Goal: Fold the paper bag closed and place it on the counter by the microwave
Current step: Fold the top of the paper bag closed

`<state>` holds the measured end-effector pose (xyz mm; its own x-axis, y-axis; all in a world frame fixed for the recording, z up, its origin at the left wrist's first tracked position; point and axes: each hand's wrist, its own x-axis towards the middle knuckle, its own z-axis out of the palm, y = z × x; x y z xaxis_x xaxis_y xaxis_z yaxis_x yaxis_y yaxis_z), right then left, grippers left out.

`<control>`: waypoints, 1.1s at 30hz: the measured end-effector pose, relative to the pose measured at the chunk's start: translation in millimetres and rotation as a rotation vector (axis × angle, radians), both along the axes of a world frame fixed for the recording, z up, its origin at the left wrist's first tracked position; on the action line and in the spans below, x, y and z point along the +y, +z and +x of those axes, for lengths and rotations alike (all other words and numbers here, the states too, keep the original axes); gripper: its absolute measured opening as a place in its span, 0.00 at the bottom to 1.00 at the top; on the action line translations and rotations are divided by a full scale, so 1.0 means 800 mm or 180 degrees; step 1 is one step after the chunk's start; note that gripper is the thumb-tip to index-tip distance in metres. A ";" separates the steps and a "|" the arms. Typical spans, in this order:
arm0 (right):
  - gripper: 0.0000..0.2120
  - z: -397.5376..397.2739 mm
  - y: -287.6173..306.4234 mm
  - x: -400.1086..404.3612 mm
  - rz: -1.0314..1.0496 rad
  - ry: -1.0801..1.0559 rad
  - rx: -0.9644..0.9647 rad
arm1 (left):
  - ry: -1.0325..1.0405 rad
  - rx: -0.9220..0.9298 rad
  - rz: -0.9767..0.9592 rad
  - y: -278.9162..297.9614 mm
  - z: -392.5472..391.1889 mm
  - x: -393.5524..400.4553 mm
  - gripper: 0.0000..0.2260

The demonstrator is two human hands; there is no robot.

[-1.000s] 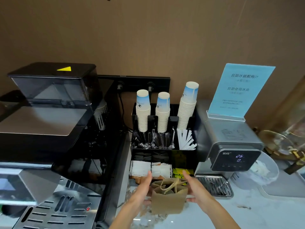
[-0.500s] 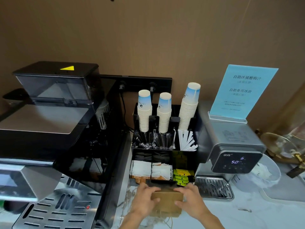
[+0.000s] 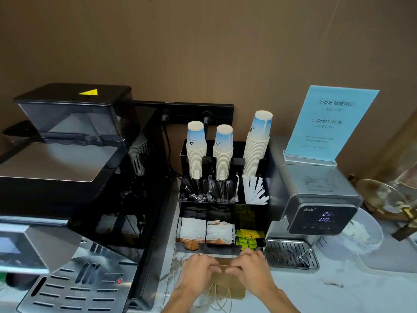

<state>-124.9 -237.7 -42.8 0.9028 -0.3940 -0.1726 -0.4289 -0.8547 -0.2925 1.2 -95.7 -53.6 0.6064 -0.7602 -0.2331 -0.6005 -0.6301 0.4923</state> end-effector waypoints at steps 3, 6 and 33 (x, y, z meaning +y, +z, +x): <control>0.18 -0.010 -0.007 -0.010 0.0414 -0.0266 -0.0042 | 0.0356 0.0399 -0.0129 -0.011 0.004 0.011 0.07; 0.10 -0.018 -0.014 -0.015 0.1133 -0.0742 -0.0266 | 0.0657 0.0887 -0.0274 -0.017 0.005 0.019 0.05; 0.16 0.004 0.208 -0.033 0.1288 -0.1227 -0.1724 | 0.0594 0.1056 -0.1822 0.202 0.057 0.000 0.15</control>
<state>-121.7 -264.0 123.7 0.7143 -0.6976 0.0562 -0.3823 -0.4563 -0.8035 46.7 -95.4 108.1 0.7051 -0.7088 -0.0218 -0.2673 -0.2941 0.9176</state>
